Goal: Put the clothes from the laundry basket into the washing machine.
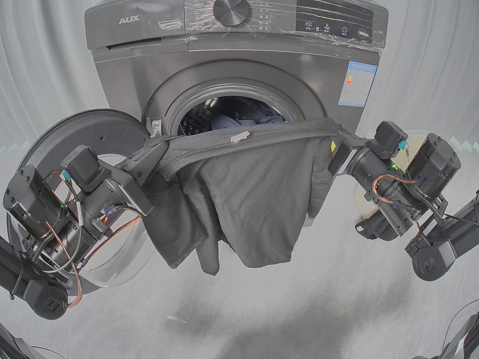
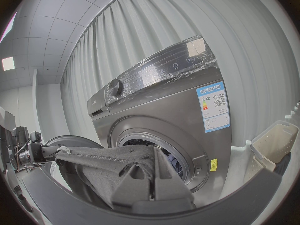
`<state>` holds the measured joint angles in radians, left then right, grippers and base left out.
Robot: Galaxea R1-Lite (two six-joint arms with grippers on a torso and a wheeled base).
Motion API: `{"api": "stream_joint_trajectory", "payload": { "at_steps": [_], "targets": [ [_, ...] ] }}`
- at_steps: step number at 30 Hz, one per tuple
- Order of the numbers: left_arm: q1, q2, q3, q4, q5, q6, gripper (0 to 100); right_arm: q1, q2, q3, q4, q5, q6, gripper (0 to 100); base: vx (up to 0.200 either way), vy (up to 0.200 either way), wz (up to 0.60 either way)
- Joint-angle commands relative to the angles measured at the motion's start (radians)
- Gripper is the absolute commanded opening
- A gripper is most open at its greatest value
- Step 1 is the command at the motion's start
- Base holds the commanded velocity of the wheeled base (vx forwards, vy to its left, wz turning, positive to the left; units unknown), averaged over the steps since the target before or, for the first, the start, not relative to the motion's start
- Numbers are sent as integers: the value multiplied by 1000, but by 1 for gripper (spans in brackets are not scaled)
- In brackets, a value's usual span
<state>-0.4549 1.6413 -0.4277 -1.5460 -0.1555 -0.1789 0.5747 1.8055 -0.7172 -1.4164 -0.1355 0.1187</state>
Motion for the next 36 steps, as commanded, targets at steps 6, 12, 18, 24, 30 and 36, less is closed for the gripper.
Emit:
{"api": "stream_joint_trajectory", "payload": {
  "at_steps": [6,12,18,24,30,36],
  "targets": [
    [5,-26,-19,0,2,-2,0,7,-43,-5,10,-12,1,0,0,0,0],
    [5,-28,-26,0,4,-2,0,5,-52,-16,11,-12,1,0,0,0,0],
    [-1,-26,-39,0,5,-2,0,2,-61,-14,16,-12,1,0,0,0,0],
    [-4,-18,-48,0,5,-2,0,2,-63,-13,16,-12,1,0,0,0,0],
    [-7,2,-62,1,4,-2,0,5,-63,-7,16,-12,1,0,0,0,0],
    [-28,31,-74,1,4,-1,0,17,-58,7,16,-10,4,0,0,0,0]
  ]
}}
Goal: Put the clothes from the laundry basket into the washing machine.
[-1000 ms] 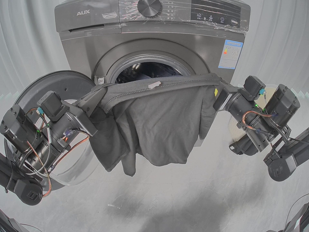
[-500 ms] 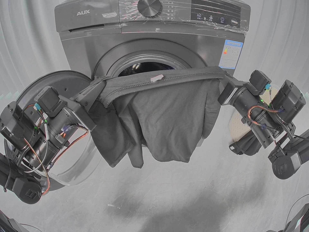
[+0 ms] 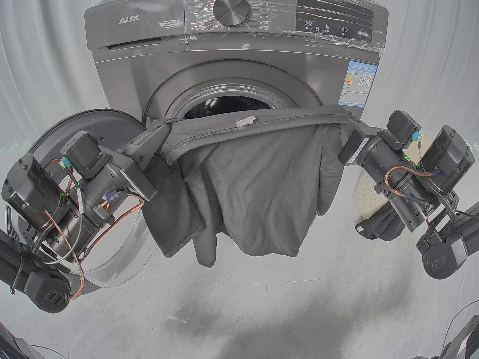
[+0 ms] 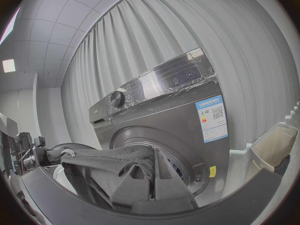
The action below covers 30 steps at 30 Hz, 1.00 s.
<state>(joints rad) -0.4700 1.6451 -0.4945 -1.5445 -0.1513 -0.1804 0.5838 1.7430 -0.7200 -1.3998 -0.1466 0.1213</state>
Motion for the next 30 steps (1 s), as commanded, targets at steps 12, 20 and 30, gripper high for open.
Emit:
{"api": "stream_joint_trajectory", "payload": {
  "at_steps": [12,20,30],
  "targets": [
    [-53,70,-58,-2,2,-1,0,122,115,202,-18,-7,41,0,0,0,0],
    [-62,78,-61,-2,15,-1,0,209,190,194,-16,-10,43,100,0,0,0],
    [-62,81,-75,-2,15,-1,0,277,225,333,1,1,34,100,0,0,0]
  ]
}}
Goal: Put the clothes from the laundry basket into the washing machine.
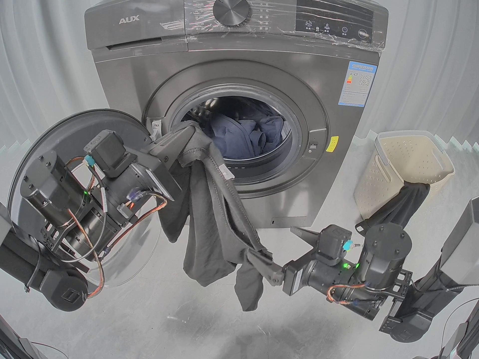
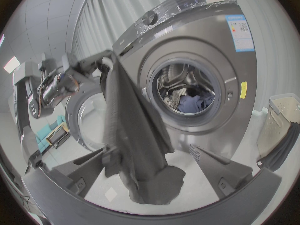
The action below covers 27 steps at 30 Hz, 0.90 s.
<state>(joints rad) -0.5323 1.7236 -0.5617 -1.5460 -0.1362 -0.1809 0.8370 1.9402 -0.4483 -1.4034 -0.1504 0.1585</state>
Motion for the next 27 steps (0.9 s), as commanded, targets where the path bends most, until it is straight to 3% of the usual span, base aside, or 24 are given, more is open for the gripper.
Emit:
{"api": "stream_joint_trajectory", "payload": {
  "at_steps": [1,9,18,23,27],
  "targets": [
    [0,2,-7,0,0,0,0,20,29,66,4,5,-4,100,0,0,0],
    [-1,1,-6,0,-2,0,0,36,36,134,1,52,-16,100,0,0,0],
    [-32,-4,8,-2,-3,3,0,-73,157,-133,-12,60,-19,100,0,0,0],
    [-37,-9,8,-2,-3,3,0,-62,194,-190,-2,115,-56,100,0,0,0],
    [-38,-9,6,-2,-3,3,0,-62,237,-230,3,124,-62,100,0,0,0]
  ]
}}
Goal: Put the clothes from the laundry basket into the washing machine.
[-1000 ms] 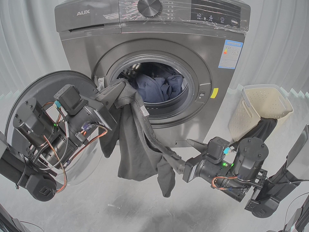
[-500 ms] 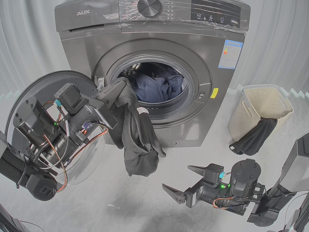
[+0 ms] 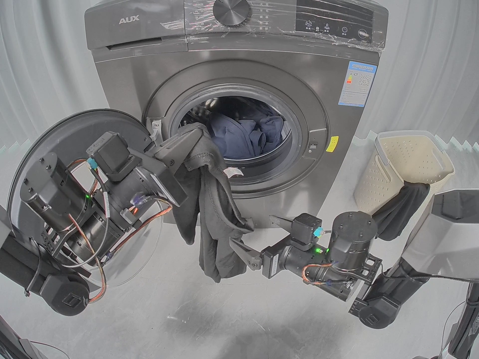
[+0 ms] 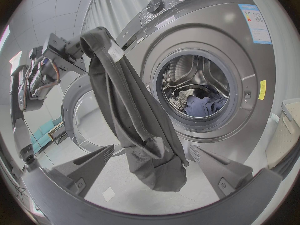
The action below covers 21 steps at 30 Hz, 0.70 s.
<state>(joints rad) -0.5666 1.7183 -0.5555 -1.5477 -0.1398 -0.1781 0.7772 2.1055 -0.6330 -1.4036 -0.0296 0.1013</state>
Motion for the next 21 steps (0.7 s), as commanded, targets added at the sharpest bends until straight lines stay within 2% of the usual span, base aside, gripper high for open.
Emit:
{"api": "stream_joint_trajectory", "payload": {
  "at_steps": [1,7,15,20,21],
  "targets": [
    [-4,-5,0,0,0,0,0,-9,91,-62,3,3,-6,100,0,0,0],
    [-15,-16,3,-2,-6,3,0,-26,200,-169,5,5,-9,100,0,0,0],
    [-35,-25,13,-2,-9,5,0,-6,281,-298,22,3,-26,100,0,0,0],
    [-47,-28,13,-2,-11,5,0,-4,321,-401,41,-21,-20,100,0,0,0],
    [-49,-31,13,-2,-11,5,0,-6,338,-441,49,-52,-15,100,0,0,0]
  ]
}}
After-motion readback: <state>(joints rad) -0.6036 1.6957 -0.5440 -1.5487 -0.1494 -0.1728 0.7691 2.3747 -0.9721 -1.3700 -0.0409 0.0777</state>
